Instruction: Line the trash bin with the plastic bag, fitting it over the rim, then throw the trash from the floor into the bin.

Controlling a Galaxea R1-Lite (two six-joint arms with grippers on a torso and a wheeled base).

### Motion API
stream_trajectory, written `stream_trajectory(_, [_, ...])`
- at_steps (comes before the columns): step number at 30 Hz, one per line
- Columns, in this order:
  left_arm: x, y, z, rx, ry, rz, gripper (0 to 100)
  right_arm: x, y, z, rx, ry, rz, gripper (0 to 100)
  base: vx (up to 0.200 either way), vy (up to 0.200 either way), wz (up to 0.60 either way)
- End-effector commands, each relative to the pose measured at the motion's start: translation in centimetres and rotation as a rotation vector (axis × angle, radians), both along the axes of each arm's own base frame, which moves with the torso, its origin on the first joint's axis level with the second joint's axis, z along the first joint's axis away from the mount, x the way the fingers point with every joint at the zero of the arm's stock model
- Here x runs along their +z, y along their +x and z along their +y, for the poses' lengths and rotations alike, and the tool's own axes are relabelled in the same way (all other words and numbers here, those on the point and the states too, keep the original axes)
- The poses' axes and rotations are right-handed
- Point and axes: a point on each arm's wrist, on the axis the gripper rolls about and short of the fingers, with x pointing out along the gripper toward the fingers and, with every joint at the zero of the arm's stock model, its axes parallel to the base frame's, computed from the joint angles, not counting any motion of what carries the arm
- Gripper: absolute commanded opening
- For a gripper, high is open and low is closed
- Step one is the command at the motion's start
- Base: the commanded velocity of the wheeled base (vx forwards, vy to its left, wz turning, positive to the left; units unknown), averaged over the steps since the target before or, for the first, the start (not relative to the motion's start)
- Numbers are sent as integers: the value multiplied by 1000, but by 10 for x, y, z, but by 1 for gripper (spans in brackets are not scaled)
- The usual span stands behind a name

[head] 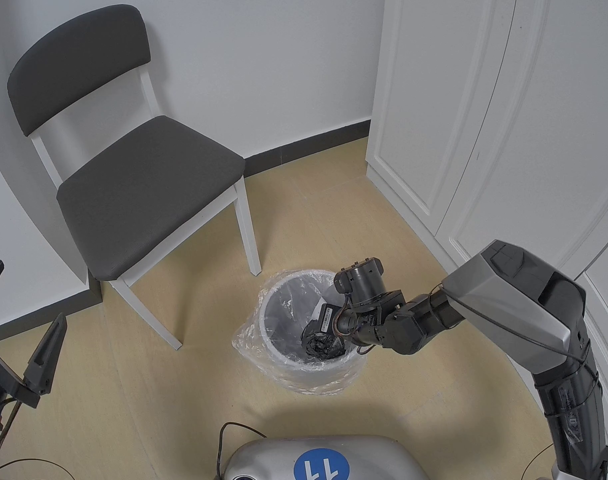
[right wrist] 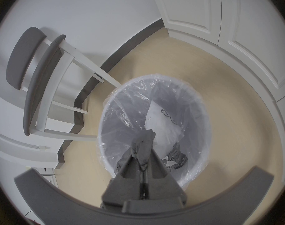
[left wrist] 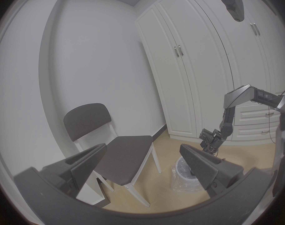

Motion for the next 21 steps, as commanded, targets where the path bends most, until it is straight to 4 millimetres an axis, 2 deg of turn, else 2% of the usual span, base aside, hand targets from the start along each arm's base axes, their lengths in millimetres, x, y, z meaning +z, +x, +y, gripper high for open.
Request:
stream_trajectory(1, [0,0,0,1,1,2,100,-13,1,5,-1,-2,17,0,0,0,0])
stream_trajectory(5, [0,0,0,1,1,2,100,-20,9,10,-34,30,13,0,0,0,0])
stream_trajectory(8, [-1,1,0,0,3,5,100,-33,16,14,-56,27,11,0,0,0,0])
stream_trajectory(15, [-1,1,0,7,3,6,100,-53,22,19,-63,-9,10,0,0,0,0])
stream_trajectory(21, [-4,1,0,-13,13,13,100,-52,25,20,-62,-22,24,0,0,0,0])
